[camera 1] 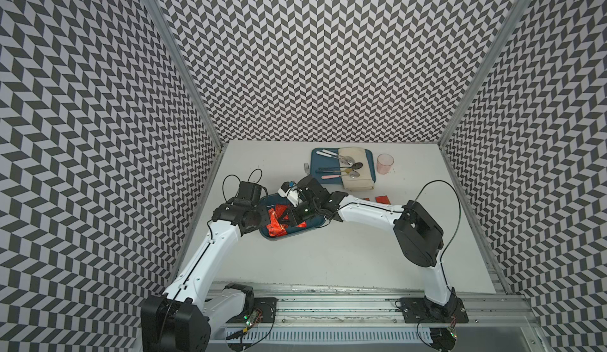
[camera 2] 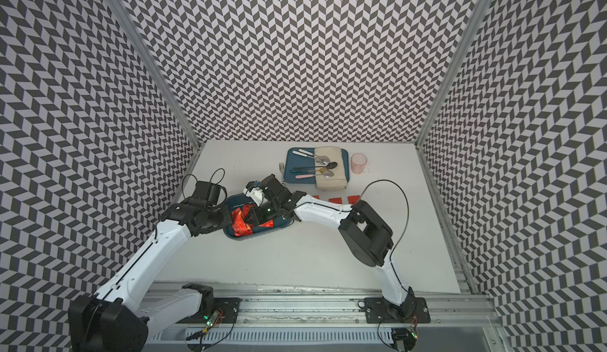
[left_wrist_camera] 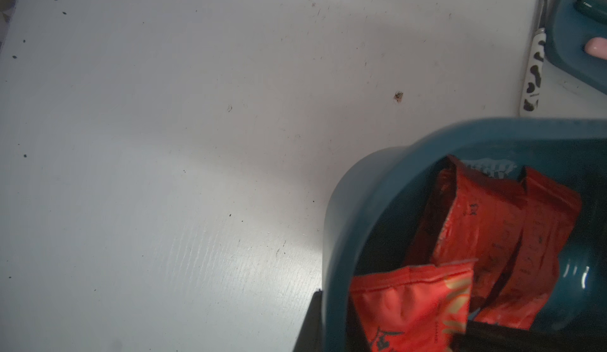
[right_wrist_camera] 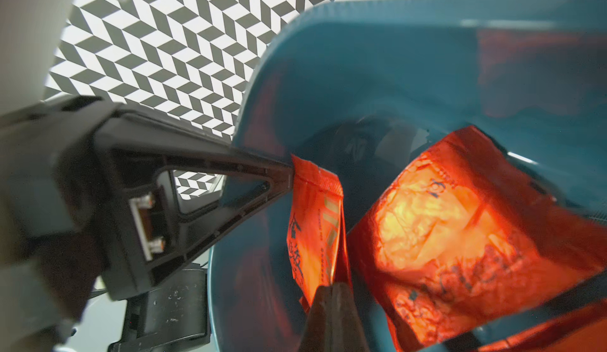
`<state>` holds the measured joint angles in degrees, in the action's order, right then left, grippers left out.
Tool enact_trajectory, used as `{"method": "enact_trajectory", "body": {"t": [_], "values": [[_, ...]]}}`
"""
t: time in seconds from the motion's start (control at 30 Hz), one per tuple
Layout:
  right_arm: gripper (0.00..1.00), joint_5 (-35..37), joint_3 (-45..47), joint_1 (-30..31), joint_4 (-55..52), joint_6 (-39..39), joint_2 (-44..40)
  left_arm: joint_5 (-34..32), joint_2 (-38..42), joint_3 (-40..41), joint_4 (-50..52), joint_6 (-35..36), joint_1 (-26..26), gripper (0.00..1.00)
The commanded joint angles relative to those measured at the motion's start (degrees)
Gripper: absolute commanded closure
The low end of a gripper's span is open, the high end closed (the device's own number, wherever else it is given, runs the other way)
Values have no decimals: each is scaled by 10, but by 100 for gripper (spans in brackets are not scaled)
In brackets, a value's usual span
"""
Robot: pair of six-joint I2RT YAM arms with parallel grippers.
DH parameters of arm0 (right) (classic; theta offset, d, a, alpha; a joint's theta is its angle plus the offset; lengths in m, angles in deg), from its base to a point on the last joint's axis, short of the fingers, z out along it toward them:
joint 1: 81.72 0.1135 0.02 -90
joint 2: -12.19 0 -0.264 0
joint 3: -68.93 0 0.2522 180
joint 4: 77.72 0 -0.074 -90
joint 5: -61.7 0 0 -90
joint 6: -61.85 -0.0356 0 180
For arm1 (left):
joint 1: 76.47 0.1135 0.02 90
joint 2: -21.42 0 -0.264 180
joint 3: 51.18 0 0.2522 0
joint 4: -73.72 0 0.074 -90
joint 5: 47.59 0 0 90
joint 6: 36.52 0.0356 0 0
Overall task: Take the tea bags out of the storage box
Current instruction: Pick up the tea bag from the storage box, then place the tea bag at the center of the board.
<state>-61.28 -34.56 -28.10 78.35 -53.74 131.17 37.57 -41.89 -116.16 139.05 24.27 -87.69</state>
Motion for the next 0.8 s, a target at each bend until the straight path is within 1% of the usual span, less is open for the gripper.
{"method": "enact_trajectory", "body": {"t": [0.0, 0.2, 0.43, 0.63, 0.77], "values": [[100, 6, -9, 5, 26, 2, -9, 4, 10, 0, -13, 1, 1, 100], [100, 56, -4, 3, 11, 14, -47, 3, 10, 1, -12, 1, 1, 100], [100, 68, 2, -22, 1, 8, -99, 3, 7, 0, -12, 0, 1, 100], [100, 63, 38, -63, -5, 7, -167, 2, 8, 0, -12, 0, 1, 100], [100, 50, 96, -114, -21, 7, -236, 1, 9, -1, -12, 0, 1, 100]]}}
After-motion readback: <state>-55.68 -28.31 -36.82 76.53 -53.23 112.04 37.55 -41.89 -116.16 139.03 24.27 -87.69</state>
